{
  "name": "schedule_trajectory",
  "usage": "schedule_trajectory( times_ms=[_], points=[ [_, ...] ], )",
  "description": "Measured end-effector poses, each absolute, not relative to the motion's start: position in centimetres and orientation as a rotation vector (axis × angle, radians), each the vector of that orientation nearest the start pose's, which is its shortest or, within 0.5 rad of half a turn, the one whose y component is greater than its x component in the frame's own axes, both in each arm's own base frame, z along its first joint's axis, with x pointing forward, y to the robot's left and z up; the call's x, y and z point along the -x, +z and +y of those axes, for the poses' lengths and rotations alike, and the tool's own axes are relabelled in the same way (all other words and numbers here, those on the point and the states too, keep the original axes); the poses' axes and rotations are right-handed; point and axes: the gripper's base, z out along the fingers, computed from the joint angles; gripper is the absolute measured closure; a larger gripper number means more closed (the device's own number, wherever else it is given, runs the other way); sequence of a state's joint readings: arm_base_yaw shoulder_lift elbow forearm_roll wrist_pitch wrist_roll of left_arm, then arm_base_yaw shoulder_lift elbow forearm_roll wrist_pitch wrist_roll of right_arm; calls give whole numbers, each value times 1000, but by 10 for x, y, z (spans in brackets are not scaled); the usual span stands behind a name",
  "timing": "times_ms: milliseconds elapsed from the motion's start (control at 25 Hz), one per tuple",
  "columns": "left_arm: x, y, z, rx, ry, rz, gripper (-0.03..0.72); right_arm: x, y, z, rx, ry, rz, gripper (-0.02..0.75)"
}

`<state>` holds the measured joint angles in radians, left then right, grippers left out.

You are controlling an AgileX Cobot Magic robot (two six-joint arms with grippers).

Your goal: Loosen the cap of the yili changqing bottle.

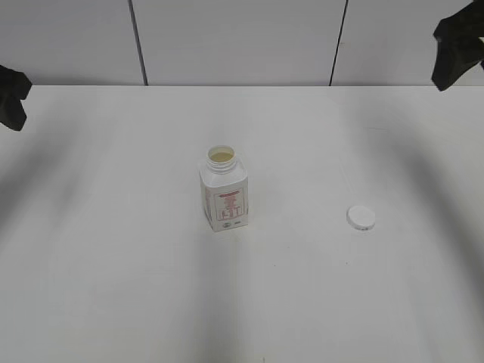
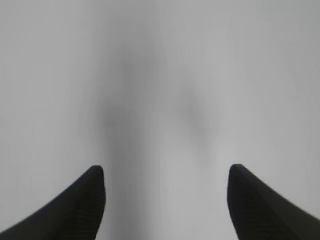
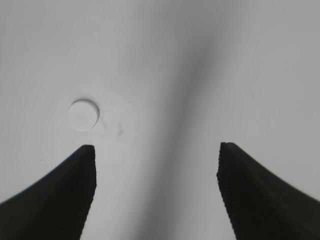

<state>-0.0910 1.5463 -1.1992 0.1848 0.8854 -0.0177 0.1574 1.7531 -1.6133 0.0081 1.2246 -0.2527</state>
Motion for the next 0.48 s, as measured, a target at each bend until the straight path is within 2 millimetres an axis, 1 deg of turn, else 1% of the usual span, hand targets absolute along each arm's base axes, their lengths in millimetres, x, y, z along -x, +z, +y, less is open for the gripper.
schedule_trajectory(
  times_ms=[80, 240, 360, 480],
  points=[
    [-315, 281, -13, -156, 117, 2740, 214, -358, 323, 47, 498, -12, 2784, 143],
    [-308, 279, 1, -95, -26, 2819, 214, -338, 334, 27, 388, -9, 2772, 143],
    [-301, 285, 11, -56, -87, 2827, 214, -320, 332, 16, 328, -11, 2764, 143],
    [-291, 297, 12, -56, -100, 2769, 214, -299, 326, 15, 299, 8, 2746, 143]
  ],
)
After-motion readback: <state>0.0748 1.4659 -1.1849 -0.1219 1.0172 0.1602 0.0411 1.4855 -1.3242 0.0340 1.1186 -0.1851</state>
